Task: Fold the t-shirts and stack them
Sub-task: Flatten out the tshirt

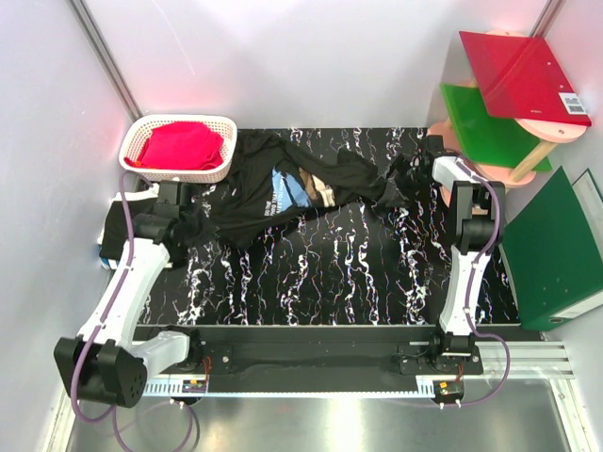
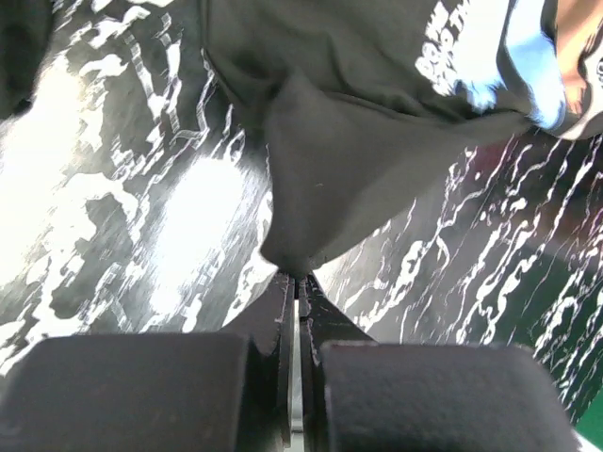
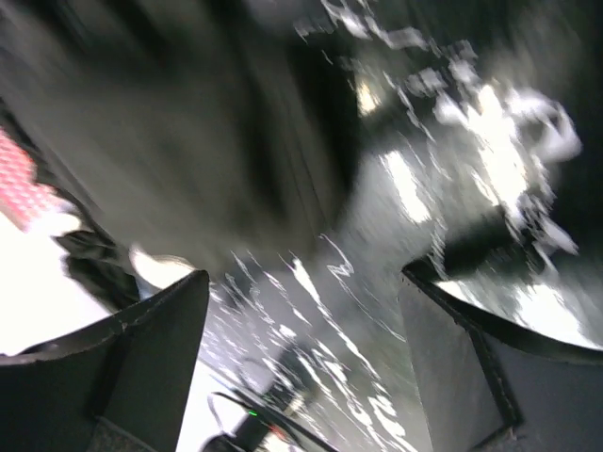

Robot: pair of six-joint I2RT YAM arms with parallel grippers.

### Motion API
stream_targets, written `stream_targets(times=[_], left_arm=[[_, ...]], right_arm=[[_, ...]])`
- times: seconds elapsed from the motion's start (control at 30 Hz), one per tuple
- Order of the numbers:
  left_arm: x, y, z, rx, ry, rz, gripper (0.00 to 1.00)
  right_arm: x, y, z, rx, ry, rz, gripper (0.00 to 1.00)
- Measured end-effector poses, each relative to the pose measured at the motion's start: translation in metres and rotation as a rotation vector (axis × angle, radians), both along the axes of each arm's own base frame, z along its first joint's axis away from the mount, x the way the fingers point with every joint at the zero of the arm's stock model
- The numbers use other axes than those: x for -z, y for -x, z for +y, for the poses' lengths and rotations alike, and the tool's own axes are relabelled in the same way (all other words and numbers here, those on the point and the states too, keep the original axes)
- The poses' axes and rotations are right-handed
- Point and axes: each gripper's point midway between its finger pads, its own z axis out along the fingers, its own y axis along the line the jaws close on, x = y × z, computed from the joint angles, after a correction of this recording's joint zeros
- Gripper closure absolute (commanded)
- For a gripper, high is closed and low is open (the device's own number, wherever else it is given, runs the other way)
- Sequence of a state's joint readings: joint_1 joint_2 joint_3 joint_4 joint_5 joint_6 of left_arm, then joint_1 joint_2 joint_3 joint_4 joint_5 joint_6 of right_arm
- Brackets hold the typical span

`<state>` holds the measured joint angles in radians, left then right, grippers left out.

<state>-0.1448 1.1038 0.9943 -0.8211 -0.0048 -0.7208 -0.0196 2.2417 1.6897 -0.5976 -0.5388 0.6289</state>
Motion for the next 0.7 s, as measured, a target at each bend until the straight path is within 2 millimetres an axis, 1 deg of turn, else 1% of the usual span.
stream_targets(times=[0.1, 0.2, 0.23, 0.27, 0.3, 0.33, 0.37, 0.4, 0.43, 0.5, 0.53, 0.57, 0.6, 0.63, 0.7], left_arm=[[-0.024, 0.006, 0.002, 0.001, 0.000, -0.030, 1.00], [-0.066, -0.003, 0.000, 0.002, 0.015, -0.127, 1.00], [-0.084, -0.007, -0.001, 0.004, 0.025, -0.173, 1.00], [-0.096, -0.010, -0.002, 0.006, 0.032, -0.204, 1.00], [-0.110, -0.013, -0.003, 0.009, 0.040, -0.238, 1.00], [-0.121, -0.016, -0.005, 0.014, 0.049, -0.266, 1.00], [-0.130, -0.018, -0.006, 0.019, 0.056, -0.289, 1.00], [-0.134, -0.019, -0.007, 0.022, 0.061, -0.302, 1.00], [-0.138, -0.020, -0.008, 0.025, 0.064, -0.308, 1.00], [-0.139, -0.023, -0.009, 0.029, 0.064, -0.309, 1.00], [-0.138, -0.024, -0.009, 0.031, 0.062, -0.306, 1.00], [-0.137, -0.025, -0.009, 0.032, 0.060, -0.300, 1.00], [-0.135, -0.026, -0.009, 0.033, 0.058, -0.294, 1.00], [-0.134, -0.026, -0.009, 0.034, 0.057, -0.290, 1.00], [-0.132, -0.027, -0.009, 0.034, 0.056, -0.283, 1.00]], right_arm=[[-0.002, -0.013, 0.007, 0.022, -0.056, -0.009, 0.13], [-0.003, -0.022, 0.012, 0.027, -0.093, -0.021, 0.13], [-0.003, -0.025, 0.015, 0.025, -0.107, -0.028, 0.13], [-0.004, -0.028, 0.019, 0.020, -0.119, -0.032, 0.14], [-0.004, -0.030, 0.023, 0.014, -0.129, -0.035, 0.21], [-0.004, -0.032, 0.031, 0.001, -0.143, -0.040, 0.23], [-0.004, -0.032, 0.038, -0.013, -0.151, -0.043, 0.28], [-0.003, -0.031, 0.046, -0.029, -0.158, -0.043, 0.33], [-0.001, -0.028, 0.056, -0.050, -0.168, -0.037, 0.38], [0.003, -0.021, 0.078, -0.095, -0.194, -0.021, 0.43], [0.005, -0.016, 0.088, -0.117, -0.209, -0.011, 0.51], [0.006, -0.012, 0.096, -0.135, -0.221, -0.001, 0.56], [0.006, -0.009, 0.103, -0.152, -0.228, 0.001, 0.64], [0.007, -0.005, 0.109, -0.169, -0.235, 0.009, 0.80], [0.007, -0.001, 0.114, -0.191, -0.241, 0.014, 0.98]])
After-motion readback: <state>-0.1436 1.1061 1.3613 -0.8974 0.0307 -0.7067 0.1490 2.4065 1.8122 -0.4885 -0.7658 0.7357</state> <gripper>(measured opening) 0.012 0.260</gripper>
